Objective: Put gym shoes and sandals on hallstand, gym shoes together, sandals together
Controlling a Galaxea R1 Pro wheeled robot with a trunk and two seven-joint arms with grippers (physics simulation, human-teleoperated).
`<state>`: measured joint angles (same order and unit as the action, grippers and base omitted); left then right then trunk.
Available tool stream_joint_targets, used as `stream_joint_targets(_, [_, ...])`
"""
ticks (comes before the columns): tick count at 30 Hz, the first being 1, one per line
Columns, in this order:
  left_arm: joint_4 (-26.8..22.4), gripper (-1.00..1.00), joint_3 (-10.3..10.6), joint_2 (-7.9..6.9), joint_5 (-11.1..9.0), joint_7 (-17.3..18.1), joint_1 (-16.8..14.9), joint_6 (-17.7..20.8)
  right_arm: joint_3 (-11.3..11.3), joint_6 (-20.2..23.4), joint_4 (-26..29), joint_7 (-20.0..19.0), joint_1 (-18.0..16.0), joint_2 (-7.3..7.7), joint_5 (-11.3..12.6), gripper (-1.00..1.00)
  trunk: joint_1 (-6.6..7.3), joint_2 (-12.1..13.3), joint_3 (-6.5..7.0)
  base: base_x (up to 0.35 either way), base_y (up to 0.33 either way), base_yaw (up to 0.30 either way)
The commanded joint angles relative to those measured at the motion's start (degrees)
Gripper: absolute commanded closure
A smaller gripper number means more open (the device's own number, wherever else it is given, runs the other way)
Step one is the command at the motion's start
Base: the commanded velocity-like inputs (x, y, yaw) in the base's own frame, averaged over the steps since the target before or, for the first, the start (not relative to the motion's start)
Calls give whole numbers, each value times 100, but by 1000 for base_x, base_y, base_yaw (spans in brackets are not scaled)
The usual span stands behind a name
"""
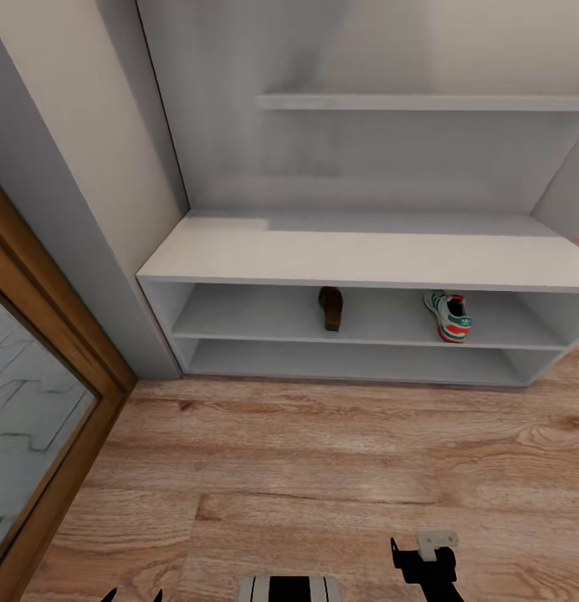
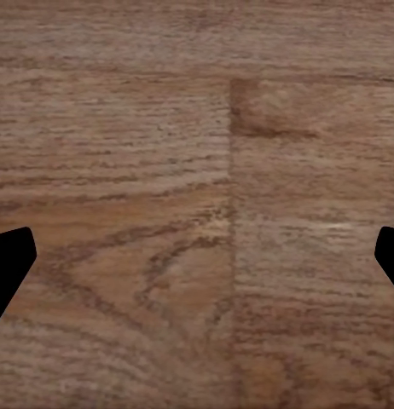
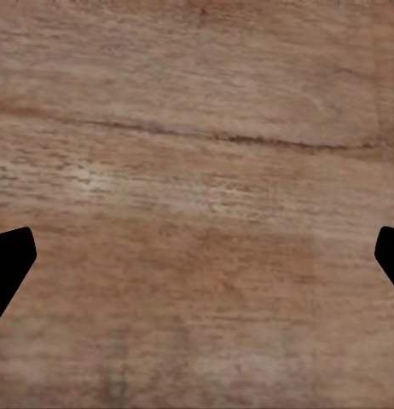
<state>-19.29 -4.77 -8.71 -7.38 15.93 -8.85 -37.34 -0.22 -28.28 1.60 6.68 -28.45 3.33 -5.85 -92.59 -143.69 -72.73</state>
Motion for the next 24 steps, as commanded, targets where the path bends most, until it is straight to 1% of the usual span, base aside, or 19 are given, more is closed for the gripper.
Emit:
stream_joint_targets(1, [5, -100, -16, -1, -54, 60, -3, -1, -5, -9, -5, 49, -3, -4, -60, -100, 1, -1, -4, 0, 0, -5])
stream_joint_targets(5, [4, -100, -16, 0, -55, 60, -3, -4, -12, -6, -3, 51, -3, -10, -53, -100, 1, -1, 2, 0, 0, -55])
stream_joint_targets(9, [2, -100, -16, 0, -54, 61, -3, -2, -22, -4, -4, 52, -3, -9, -3, -100, 1, -1, 17, 0, 0, -160])
stream_joint_targets(19, [1, -100, -8, -7, -66, 60, -3, -12, -28, -6, -10, 56, -3, 3, 214, -100, 1, -1, 65, 0, 0, -236])
stream_joint_targets(24, [3, -100, -7, 0, -64, 60, -3, -7, -35, -9, -10, 60, -3, 47, 298, -100, 1, -1, 90, 0, 0, -257])
